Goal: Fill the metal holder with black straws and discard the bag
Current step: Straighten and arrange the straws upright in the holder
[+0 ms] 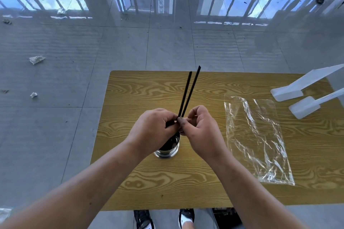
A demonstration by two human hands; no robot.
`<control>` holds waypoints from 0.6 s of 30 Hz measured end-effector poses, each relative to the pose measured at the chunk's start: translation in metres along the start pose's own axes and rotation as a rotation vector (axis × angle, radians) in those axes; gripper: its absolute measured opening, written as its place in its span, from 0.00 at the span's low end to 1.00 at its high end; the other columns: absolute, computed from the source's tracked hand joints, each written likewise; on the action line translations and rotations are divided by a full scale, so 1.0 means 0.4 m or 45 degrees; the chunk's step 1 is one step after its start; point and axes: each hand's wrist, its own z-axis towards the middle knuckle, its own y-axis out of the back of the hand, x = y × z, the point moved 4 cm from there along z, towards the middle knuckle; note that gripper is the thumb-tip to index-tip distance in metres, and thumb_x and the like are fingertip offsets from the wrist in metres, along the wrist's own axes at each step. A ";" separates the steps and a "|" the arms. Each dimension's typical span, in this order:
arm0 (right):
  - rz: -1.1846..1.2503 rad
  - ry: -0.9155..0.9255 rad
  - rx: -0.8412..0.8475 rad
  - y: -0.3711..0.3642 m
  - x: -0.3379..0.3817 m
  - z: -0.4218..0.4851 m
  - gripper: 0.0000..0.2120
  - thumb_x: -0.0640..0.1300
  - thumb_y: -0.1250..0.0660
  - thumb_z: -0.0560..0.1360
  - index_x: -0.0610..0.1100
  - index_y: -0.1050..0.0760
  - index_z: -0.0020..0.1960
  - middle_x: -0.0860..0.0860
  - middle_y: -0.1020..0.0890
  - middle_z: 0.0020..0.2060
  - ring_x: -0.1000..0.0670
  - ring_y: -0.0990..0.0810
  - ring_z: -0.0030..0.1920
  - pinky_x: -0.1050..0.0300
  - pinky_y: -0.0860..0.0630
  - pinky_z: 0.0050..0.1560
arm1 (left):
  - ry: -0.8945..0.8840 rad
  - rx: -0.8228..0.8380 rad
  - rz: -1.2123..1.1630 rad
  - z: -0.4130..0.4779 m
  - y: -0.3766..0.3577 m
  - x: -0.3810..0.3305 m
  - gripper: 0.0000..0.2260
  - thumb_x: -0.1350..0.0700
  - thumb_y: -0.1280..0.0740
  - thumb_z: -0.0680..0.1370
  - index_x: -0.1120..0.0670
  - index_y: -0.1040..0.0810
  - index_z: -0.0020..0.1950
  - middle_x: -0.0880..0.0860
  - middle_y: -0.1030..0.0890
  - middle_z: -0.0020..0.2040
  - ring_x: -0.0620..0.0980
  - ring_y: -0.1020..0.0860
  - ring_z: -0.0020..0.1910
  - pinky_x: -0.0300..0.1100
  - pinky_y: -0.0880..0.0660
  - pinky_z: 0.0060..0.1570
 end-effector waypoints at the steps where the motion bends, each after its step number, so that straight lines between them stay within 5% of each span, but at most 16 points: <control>1: 0.052 -0.026 0.019 -0.004 -0.006 0.003 0.11 0.52 0.26 0.77 0.57 0.29 0.52 0.50 0.12 0.40 0.44 0.11 0.43 0.36 0.15 0.50 | 0.006 -0.005 0.019 0.002 0.001 0.002 0.02 0.48 0.26 0.76 0.42 0.13 0.45 0.39 0.18 0.40 0.39 0.19 0.44 0.33 0.25 0.40; 4: 0.097 -0.040 0.111 -0.020 -0.012 0.006 0.17 0.51 0.26 0.78 0.59 0.28 0.64 0.52 0.10 0.44 0.50 0.10 0.46 0.43 0.13 0.52 | 0.016 0.027 0.042 0.005 0.006 0.015 0.05 0.45 0.28 0.73 0.41 0.13 0.46 0.39 0.18 0.39 0.37 0.20 0.45 0.30 0.27 0.38; 8: 0.008 0.000 0.185 -0.035 -0.019 0.005 0.08 0.50 0.29 0.79 0.60 0.18 0.56 0.52 0.10 0.43 0.49 0.10 0.44 0.42 0.14 0.51 | 0.024 0.111 0.120 0.001 0.012 0.036 0.05 0.41 0.26 0.73 0.31 0.19 0.40 0.34 0.20 0.42 0.36 0.22 0.43 0.29 0.31 0.35; 12: -0.108 0.004 0.174 -0.029 -0.046 0.000 0.11 0.50 0.25 0.76 0.60 0.17 0.57 0.58 0.12 0.48 0.56 0.12 0.46 0.55 0.15 0.47 | 0.098 0.122 0.233 -0.012 0.023 0.074 0.15 0.37 0.24 0.71 0.37 0.18 0.56 0.36 0.21 0.47 0.35 0.23 0.48 0.33 0.28 0.43; 18: -0.364 0.136 -0.002 -0.002 -0.050 0.008 0.18 0.60 0.27 0.74 0.59 0.20 0.62 0.62 0.19 0.50 0.62 0.22 0.52 0.72 0.26 0.47 | 0.113 0.027 0.316 -0.006 0.043 0.102 0.23 0.35 0.32 0.71 0.37 0.23 0.65 0.35 0.28 0.53 0.39 0.28 0.59 0.40 0.30 0.54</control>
